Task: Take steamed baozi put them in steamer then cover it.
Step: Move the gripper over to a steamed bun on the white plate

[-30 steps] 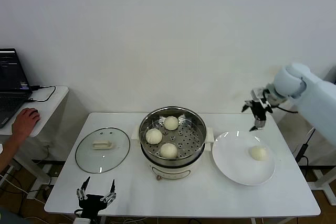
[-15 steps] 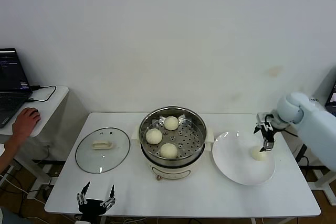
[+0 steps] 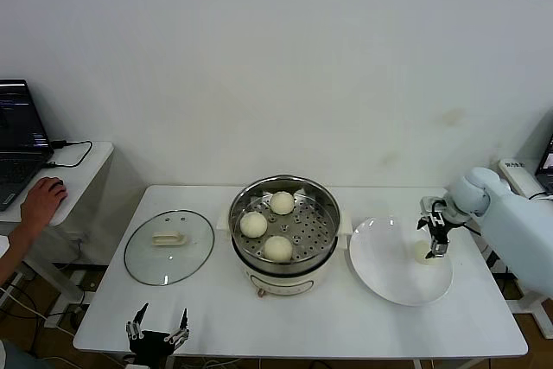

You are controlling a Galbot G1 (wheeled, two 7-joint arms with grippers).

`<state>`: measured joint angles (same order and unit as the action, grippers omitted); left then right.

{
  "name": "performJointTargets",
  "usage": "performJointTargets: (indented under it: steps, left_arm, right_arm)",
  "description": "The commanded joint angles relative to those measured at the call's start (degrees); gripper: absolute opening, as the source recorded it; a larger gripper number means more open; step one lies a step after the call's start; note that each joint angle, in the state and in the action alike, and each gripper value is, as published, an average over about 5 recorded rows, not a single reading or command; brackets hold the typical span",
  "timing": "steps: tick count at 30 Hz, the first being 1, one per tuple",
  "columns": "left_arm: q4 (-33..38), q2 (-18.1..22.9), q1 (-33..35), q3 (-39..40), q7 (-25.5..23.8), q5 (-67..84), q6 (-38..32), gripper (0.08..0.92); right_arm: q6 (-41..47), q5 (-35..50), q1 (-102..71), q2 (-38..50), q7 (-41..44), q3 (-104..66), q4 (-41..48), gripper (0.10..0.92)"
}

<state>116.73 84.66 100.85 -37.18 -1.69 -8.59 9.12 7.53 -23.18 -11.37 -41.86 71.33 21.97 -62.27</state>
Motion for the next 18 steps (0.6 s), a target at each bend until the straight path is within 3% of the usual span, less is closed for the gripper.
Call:
performJointTargets:
  steps: [1,18]
  left_arm:
    - [-0.57,-0.14,-0.04,-0.02,0.02,-0.01,-0.02,0.823]
    - [-1.37,-0.22,-0.6,-0.09,-0.07,-0.07,0.06,0.823]
  right_arm:
    - [-4.45,-3.01,-1.68,-2.29,-0.73,-2.01,6.41,0.823]
    - [-5.83,-5.31,-1.53,-4.23,-2.12,-2.5,9.42,0.822]
